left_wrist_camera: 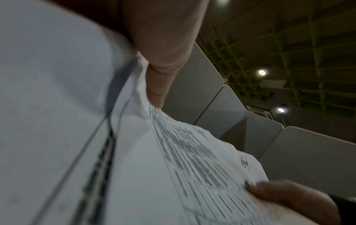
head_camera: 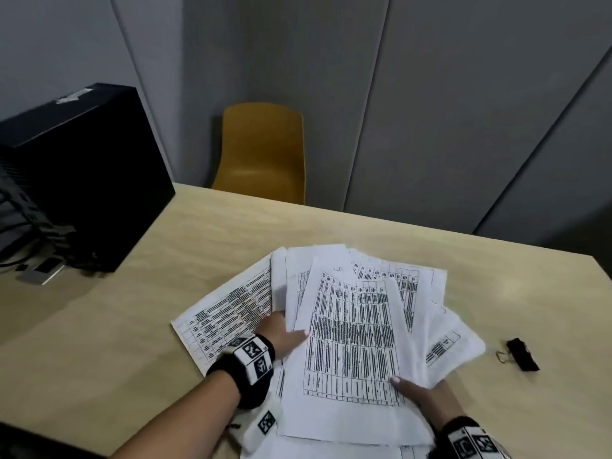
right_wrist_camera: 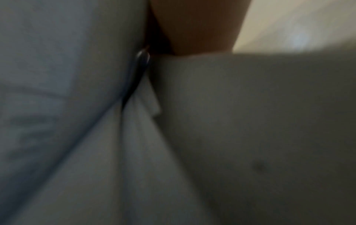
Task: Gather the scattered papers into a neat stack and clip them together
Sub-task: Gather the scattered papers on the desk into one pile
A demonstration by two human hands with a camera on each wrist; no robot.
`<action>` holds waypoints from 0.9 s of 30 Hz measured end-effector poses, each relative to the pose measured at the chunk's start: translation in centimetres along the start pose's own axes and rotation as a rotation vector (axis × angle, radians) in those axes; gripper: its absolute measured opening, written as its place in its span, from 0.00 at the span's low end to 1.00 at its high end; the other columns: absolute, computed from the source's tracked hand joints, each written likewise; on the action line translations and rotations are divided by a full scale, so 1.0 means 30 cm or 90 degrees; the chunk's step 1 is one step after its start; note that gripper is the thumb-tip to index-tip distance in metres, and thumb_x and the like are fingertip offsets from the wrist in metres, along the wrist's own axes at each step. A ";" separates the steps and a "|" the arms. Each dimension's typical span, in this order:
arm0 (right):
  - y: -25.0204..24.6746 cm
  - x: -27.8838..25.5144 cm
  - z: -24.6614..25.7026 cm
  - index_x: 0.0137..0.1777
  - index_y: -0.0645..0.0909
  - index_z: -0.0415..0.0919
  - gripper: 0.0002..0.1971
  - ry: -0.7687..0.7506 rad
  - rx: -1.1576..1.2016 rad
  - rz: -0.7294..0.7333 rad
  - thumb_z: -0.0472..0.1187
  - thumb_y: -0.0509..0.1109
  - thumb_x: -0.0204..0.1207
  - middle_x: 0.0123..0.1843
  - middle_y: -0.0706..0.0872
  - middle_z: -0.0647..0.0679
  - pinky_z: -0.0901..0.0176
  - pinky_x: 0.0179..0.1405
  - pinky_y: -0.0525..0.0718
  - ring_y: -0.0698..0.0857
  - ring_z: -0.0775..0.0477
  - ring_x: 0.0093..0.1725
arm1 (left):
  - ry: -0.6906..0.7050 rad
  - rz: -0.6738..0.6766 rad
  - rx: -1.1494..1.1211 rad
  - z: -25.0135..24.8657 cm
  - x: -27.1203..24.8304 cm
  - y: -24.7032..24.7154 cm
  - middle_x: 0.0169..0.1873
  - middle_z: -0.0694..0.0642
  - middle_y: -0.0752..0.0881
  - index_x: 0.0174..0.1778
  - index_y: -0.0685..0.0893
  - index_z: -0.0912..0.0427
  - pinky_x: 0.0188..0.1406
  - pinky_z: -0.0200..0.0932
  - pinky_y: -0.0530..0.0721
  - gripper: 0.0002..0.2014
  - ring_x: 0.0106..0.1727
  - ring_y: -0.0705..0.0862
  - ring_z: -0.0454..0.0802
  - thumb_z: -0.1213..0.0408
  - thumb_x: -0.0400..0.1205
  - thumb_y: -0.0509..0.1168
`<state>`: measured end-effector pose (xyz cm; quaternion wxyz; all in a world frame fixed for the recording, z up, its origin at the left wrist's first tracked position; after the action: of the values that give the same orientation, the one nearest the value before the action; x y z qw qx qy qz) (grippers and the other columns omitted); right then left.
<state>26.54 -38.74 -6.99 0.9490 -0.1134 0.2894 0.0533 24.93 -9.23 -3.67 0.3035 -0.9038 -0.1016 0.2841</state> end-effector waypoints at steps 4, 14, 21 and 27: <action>-0.018 0.014 0.005 0.53 0.80 0.24 0.19 -0.007 -0.056 -0.054 0.30 0.79 0.64 0.39 0.87 0.37 0.56 0.38 0.79 0.85 0.41 0.39 | 0.033 -0.239 -0.040 0.091 0.075 -0.220 0.57 0.60 0.87 0.60 0.82 0.58 0.55 0.46 0.80 0.18 0.57 0.85 0.62 0.57 0.76 0.68; -0.044 0.017 -0.004 0.54 0.69 0.28 0.20 0.029 -0.013 -0.062 0.32 0.76 0.69 0.37 0.76 0.42 0.58 0.32 0.68 0.75 0.46 0.36 | -0.134 -0.059 0.248 0.343 0.105 -0.364 0.65 0.61 0.78 0.72 0.64 0.55 0.61 0.48 0.79 0.44 0.61 0.81 0.60 0.52 0.63 0.78; -0.056 0.031 -0.014 0.56 0.73 0.21 0.21 0.039 0.034 -0.067 0.33 0.76 0.69 0.42 0.83 0.38 0.60 0.29 0.68 0.78 0.46 0.35 | -0.128 -0.042 -0.166 0.337 0.046 -0.225 0.38 0.61 0.85 0.57 0.81 0.71 0.43 0.43 0.77 0.13 0.39 0.82 0.56 0.77 0.76 0.63; -0.035 0.015 0.000 0.57 0.78 0.26 0.23 0.024 0.052 -0.028 0.31 0.79 0.62 0.41 0.87 0.42 0.66 0.21 0.78 0.87 0.50 0.29 | -0.187 0.145 -0.576 0.238 -0.069 0.022 0.48 0.64 0.91 0.54 0.87 0.61 0.60 0.56 0.81 0.20 0.47 0.90 0.59 0.50 0.82 0.58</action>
<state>27.10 -39.74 -7.05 0.9480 -0.0821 0.3068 0.0188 19.13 -7.00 -7.79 -0.1702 -0.9009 -0.1571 0.3672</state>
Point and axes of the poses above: each hand's wrist, its own x-axis towards the middle knuckle, its own y-axis out of the palm, z = x × y, the point moved 7 cm from there along x, towards the middle knuckle
